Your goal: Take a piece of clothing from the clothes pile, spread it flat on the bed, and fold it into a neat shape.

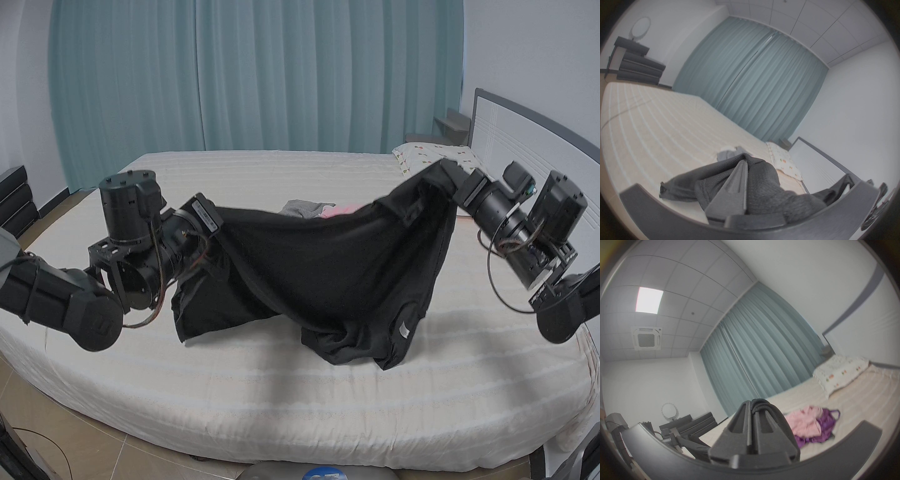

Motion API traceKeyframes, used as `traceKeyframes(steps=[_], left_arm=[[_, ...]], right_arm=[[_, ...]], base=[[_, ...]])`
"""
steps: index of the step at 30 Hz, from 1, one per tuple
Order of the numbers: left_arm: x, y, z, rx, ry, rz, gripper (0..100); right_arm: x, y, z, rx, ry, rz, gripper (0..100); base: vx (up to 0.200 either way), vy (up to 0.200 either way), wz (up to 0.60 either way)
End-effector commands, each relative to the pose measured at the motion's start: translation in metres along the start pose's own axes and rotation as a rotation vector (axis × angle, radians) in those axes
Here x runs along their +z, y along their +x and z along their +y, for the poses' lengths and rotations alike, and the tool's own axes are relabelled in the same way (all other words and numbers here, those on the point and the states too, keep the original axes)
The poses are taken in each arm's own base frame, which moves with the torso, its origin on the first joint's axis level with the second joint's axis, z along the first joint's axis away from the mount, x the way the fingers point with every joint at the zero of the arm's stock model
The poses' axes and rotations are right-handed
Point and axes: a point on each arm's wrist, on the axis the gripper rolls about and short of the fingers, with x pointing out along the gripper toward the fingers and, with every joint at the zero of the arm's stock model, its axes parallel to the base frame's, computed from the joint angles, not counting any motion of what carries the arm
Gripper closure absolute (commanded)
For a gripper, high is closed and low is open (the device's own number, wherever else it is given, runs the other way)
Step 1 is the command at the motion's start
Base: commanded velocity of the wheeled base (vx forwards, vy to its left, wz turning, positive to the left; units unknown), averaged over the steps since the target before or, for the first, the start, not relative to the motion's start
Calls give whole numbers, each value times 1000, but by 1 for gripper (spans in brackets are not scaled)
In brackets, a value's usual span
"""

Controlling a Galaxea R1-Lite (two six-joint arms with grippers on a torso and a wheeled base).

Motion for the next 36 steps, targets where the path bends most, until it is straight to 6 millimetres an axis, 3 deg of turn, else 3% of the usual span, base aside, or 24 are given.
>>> traceKeyframes(steps=[1, 9, 18, 36], left_arm=[[-37, -16, 15, 13, -41, 161, 100], [-77, -11, 40, 74, -81, 324, 100], [-92, -21, 57, 131, -62, 389, 100], [-99, -24, 64, 116, -105, 410, 100]], right_arm=[[-60, -12, -25, -79, 78, 183, 100], [-104, -28, -48, -152, 183, 277, 100], [-108, -50, -41, -153, 192, 326, 100], [-110, -61, -27, -125, 219, 351, 100]], base=[[0, 0, 0], [0, 0, 0], [0, 0, 0], [-67, 0, 0]])
